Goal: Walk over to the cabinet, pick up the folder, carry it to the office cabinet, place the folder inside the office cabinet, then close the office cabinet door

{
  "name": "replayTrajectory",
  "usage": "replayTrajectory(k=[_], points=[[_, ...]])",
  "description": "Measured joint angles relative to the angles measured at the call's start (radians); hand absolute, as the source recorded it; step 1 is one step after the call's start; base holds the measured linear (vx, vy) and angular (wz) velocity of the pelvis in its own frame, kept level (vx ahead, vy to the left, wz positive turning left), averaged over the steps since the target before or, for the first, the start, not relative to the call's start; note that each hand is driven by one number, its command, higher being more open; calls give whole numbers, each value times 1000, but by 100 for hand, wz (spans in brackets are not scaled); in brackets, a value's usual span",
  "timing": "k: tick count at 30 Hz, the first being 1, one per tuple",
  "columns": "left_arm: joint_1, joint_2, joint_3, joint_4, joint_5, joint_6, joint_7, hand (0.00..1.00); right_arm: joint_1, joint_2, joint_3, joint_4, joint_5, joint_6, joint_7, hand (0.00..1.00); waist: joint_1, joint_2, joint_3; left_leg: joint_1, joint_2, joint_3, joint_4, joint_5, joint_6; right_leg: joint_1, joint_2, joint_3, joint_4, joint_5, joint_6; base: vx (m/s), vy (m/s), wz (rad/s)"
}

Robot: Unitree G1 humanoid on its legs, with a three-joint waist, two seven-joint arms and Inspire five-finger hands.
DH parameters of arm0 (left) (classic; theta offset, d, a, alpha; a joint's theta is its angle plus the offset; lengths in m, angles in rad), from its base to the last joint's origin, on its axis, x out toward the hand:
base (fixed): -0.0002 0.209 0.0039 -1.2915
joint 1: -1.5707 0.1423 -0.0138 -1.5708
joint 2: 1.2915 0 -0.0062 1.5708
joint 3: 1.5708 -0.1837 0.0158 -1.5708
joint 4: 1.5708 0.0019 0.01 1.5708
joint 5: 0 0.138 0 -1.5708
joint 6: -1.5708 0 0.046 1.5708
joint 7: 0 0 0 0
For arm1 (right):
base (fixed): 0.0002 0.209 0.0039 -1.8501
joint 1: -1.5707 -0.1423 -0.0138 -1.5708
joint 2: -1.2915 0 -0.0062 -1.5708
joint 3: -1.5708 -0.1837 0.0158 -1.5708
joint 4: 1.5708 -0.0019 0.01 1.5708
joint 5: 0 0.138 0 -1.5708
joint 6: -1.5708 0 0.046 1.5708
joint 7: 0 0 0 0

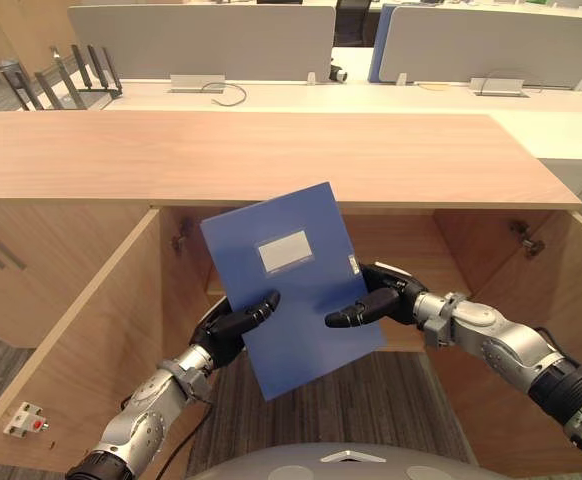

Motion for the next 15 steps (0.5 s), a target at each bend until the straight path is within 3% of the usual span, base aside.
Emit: replayTrajectory(k=[12,13,15], points=[[0,0,0,0,18,-4,4,0,8,0,0,0,-5,3,0,100,1,8,-3,2,2,0,-1,0,-2,0,3,0,0,-3,-4,0,0,0],[0,0,0,0,20,-4,4,0,12,0,0,0,-5,3,0,0,1,10,-4,2,2,0,-1,0,-2,0,3,0,0,-3,-4,0,0,0],[0,0,0,0,20,-4,4,0,17,0,0,0,-5,3,0,0,1,13,-6,2,2,0,-1,0,-2,0,3,0,0,-3,-4,0,0,0]])
